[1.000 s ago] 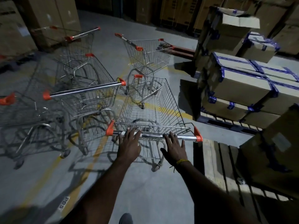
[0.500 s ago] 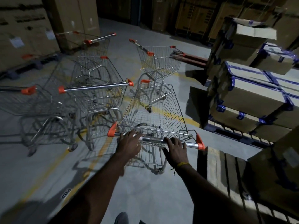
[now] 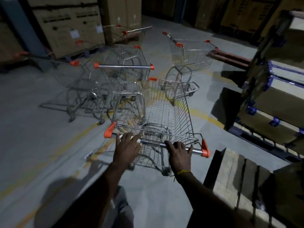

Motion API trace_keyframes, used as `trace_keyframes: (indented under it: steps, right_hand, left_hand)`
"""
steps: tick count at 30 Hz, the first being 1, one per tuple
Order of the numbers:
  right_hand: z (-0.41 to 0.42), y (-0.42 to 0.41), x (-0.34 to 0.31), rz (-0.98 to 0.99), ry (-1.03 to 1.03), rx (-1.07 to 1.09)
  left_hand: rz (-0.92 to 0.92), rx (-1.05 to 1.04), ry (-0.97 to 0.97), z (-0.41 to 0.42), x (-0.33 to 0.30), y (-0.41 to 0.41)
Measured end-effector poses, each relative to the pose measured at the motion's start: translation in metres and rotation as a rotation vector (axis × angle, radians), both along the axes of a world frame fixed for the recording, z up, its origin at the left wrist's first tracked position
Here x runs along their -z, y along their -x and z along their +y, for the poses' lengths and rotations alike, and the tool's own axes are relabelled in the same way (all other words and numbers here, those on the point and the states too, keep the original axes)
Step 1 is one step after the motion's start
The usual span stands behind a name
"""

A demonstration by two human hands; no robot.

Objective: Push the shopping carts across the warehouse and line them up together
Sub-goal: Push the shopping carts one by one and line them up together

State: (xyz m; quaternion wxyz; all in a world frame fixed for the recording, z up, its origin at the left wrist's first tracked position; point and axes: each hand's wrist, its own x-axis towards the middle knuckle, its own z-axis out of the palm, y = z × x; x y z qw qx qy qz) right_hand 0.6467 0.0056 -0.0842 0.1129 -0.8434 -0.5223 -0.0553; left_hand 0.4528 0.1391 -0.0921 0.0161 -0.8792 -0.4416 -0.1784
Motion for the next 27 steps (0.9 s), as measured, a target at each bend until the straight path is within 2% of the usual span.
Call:
trace_keyframes:
  steps: [4, 10, 17, 24, 27]
  right_hand:
    - [-0.034, 0.026, -0.002, 0.016, 0.016, -0.041]
    - [-0.063, 0.059, -0.006, 0.047, 0.046, -0.099]
    - [-0.094, 0.099, -0.013, 0.099, 0.097, -0.199]
    - [-0.139, 0.165, -0.02, 0.104, 0.182, -0.325]
    - [-0.159, 0.198, -0.022, 0.081, 0.209, -0.369]
  left_hand:
    - [0.023, -0.04, -0.03, -0.044, -0.003, 0.029]
    - [0.061, -0.119, 0.05, -0.086, -0.015, 0.067]
    - [0.099, -0.221, 0.049, -0.136, -0.017, 0.117]
    - [0.025, -0.31, -0.048, -0.206, -0.012, 0.193]
    - [0.028, -0.372, -0.024, -0.238, -0.007, 0.229]
